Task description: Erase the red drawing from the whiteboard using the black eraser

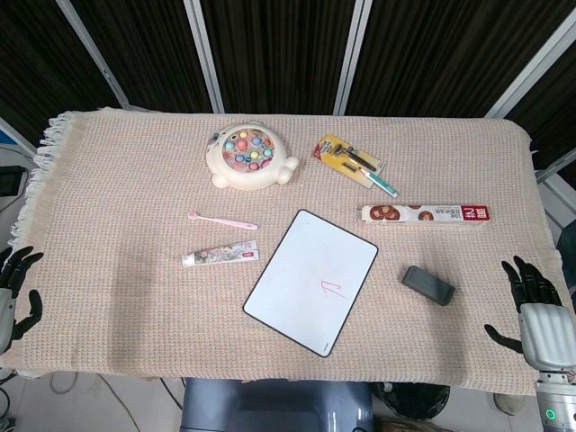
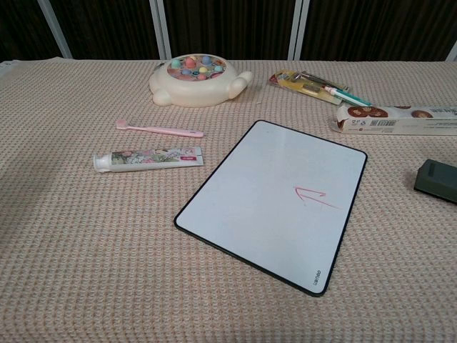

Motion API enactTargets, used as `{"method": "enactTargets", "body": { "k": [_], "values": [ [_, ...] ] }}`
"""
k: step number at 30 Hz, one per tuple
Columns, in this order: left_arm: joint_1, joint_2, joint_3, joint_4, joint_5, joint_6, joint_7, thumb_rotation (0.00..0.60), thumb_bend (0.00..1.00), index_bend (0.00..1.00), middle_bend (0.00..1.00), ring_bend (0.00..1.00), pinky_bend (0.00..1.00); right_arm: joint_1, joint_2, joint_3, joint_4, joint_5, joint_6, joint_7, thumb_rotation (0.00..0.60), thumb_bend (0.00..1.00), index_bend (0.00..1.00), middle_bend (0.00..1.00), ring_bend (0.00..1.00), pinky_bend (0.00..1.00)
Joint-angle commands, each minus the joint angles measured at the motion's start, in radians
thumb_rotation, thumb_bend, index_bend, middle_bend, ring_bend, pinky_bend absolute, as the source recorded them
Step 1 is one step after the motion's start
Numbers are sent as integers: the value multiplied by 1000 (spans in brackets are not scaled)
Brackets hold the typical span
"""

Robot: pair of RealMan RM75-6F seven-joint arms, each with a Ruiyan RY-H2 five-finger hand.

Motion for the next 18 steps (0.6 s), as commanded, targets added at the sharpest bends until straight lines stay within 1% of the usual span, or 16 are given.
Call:
{"method": "enactTargets", "body": {
  "k": [1, 5, 12, 14, 16, 18],
  "values": [
    [0, 0, 0, 0, 0, 1, 0, 600, 638, 158, 89, 23, 3, 3, 2, -5, -6, -5, -9, 20, 600, 65, 0, 0, 54, 167],
    [1, 1, -1, -3, -3, 1, -3, 600, 637, 158, 88, 23, 4, 12, 19, -20, -21, -15, -43, 94, 600, 64, 0, 0, 54, 167],
    [1, 2, -2, -5, -4, 0, -6, 600, 638, 158, 89, 23, 4, 11, 22, -24, -40, -3, -55, 108, 600, 61, 0, 0, 51, 167],
    [1, 1, -6, -9, -6, 4, -11, 600, 638, 158, 88, 23, 4, 15, 31, -40, -72, 2, -90, 142, 600, 57, 0, 0, 51, 167],
    [-1, 0, -7, -8, -6, 3, -8, 600, 638, 158, 88, 23, 4, 35, 52, -54, -100, 24, -163, 175, 600, 55, 0, 8, 53, 167],
    [-3, -1, -5, -8, -5, -3, -5, 600, 638, 158, 89, 23, 4, 62, 68, -47, -112, 67, -231, 175, 600, 54, 0, 34, 62, 167]
  ]
}}
